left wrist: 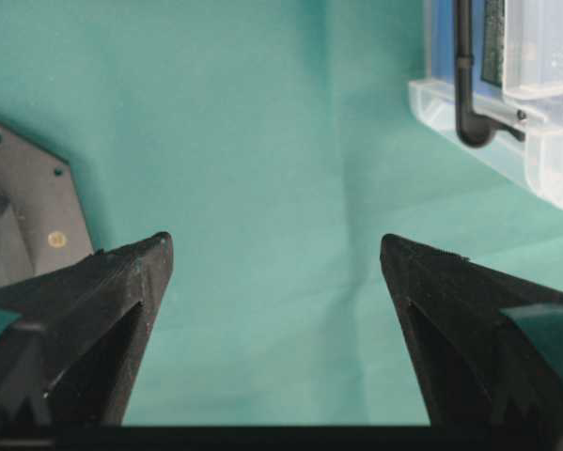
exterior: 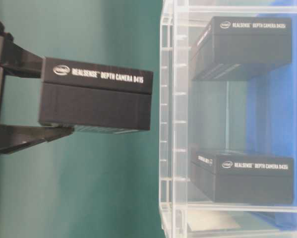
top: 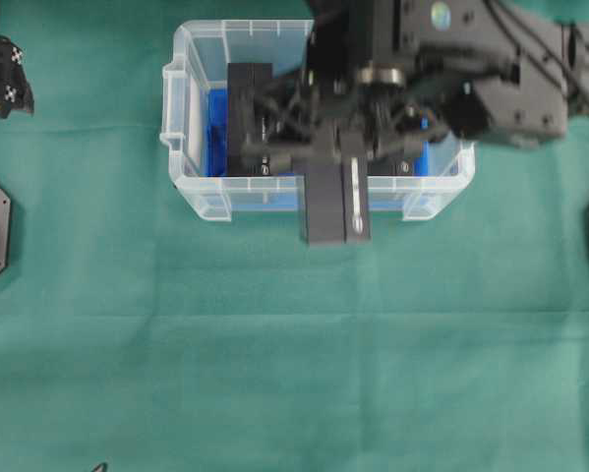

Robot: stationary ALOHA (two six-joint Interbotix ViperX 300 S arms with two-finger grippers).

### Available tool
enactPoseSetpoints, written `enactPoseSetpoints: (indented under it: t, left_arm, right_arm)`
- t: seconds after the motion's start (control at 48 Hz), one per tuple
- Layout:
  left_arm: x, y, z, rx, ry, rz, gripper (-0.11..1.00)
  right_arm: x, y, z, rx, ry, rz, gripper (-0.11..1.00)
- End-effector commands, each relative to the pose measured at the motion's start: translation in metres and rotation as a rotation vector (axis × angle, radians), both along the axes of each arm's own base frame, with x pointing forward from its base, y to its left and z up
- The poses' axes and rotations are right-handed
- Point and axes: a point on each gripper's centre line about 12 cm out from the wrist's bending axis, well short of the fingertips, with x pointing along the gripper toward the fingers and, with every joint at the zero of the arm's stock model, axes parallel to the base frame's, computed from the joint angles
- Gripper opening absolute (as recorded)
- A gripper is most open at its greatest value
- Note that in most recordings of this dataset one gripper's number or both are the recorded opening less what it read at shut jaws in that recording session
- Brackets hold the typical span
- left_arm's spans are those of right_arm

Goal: Take out the box from the case.
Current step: 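Carry the box toward the front of the case over the cloth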

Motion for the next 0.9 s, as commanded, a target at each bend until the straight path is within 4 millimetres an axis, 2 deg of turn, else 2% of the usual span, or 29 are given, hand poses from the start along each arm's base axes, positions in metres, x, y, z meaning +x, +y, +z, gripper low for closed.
enactPoseSetpoints:
  t: [0.0,0.229,0.437,0.583,0.875]
  left_arm:
    - [0.001,0.001,0.009,0.008,-0.026,0.004,0.93]
    - [0.001,0.001,0.008,0.007,-0.025,0.004,0.93]
    - [0.001,0.001,0.008,0.007,-0.025,0.004,0.93]
    - [0.001,0.001,0.008,0.007,-0.025,0.006,0.93]
    - [0.001,0.001,0.008,0.007,-0.026,0.007,0.93]
  right_arm:
    - [-0.010,0.016,0.026,0.000,-0.068,0.009,0.66]
    - [-0.010,0.056,0.023,0.018,-0.069,0.007,0.66]
    - [-0.013,0.084,0.022,0.036,-0.072,-0.007,0.66]
    - [-0.013,0.092,0.021,0.039,-0.070,-0.005,0.66]
    - [-0.009,0.094,0.012,0.035,-0.049,-0.004,0.66]
